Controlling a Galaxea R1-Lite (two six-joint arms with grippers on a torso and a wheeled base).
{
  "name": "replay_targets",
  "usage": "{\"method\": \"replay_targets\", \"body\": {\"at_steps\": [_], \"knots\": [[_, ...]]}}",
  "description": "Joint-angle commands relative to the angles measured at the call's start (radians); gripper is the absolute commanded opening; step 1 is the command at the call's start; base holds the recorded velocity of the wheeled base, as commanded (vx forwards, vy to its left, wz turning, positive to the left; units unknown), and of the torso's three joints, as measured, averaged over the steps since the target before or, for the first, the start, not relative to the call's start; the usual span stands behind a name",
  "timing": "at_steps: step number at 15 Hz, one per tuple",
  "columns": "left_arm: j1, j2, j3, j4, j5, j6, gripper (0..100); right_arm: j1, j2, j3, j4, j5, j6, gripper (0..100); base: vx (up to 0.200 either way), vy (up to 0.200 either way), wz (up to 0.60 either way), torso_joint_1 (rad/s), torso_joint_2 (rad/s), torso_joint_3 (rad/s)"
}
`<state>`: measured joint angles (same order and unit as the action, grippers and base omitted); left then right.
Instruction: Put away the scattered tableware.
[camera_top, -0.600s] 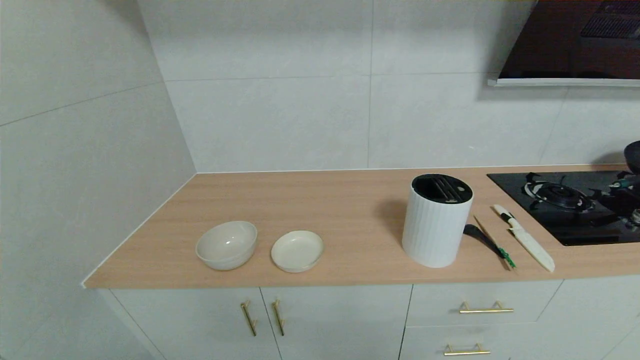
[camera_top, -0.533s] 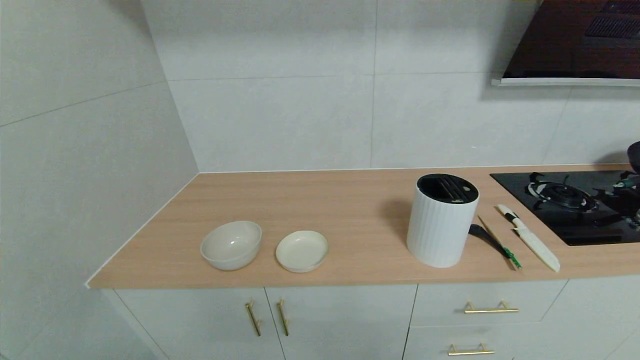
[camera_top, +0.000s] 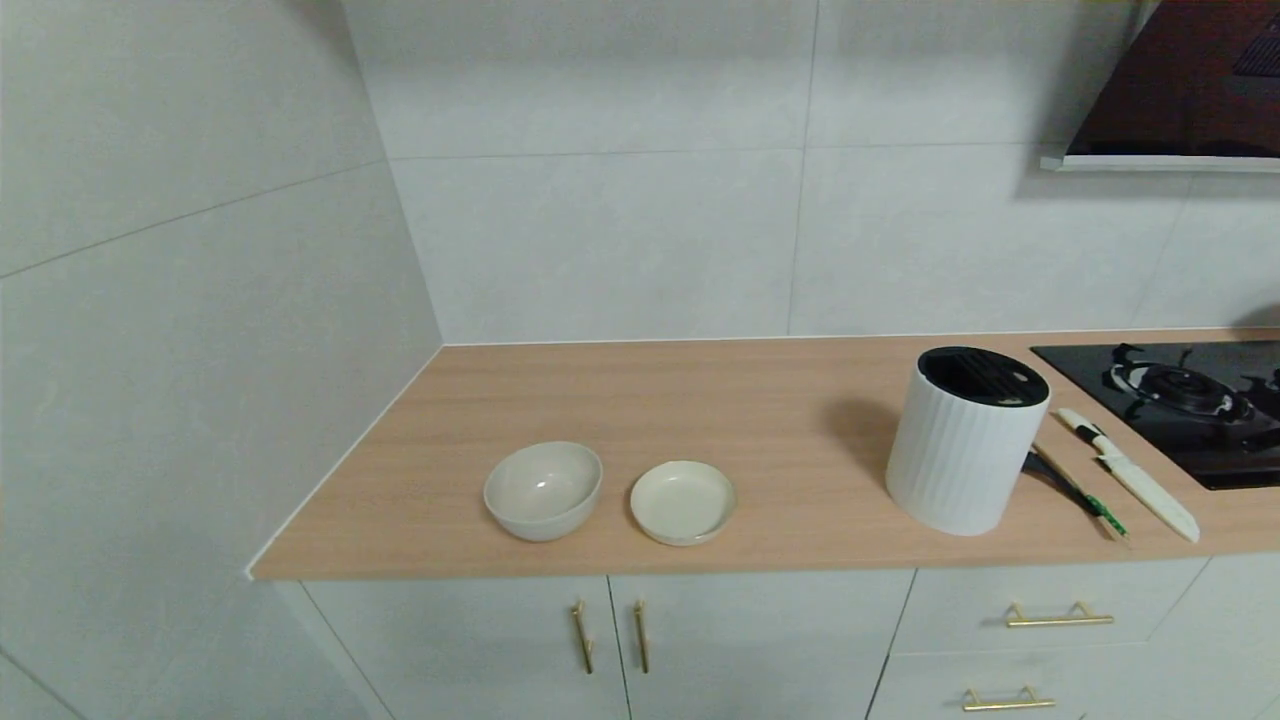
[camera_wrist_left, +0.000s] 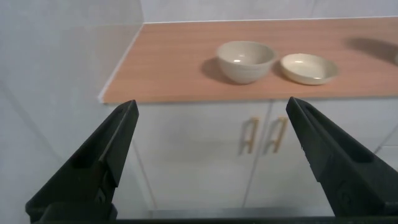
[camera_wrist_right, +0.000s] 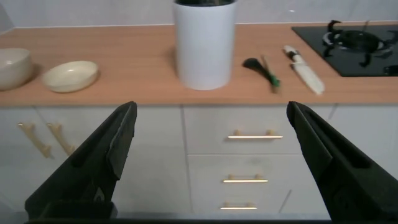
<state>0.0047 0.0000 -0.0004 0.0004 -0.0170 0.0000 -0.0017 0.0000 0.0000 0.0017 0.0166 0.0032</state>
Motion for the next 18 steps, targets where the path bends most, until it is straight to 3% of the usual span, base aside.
{"method": "replay_targets", "body": {"at_steps": [1,7,18], "knots": [[0.001,0.0,-0.001,0.0,0.0,0.0,100,0.0,0.0,0.0,0.0,0.0,-0.002,100,0.0,0.2,0.0,0.002,0.0,0.002],[0.0,0.0,0.0,0.0,0.0,0.0,100,0.0,0.002,0.0,0.0,0.0,-0.002,100,0.0,0.2,0.0,0.003,0.0,0.003],[0.001,0.0,0.0,0.0,0.0,0.003,100,0.0,0.0,0.0,0.0,0.0,-0.002,100,0.0,0.0,0.0,0.0,0.0,0.0]]}}
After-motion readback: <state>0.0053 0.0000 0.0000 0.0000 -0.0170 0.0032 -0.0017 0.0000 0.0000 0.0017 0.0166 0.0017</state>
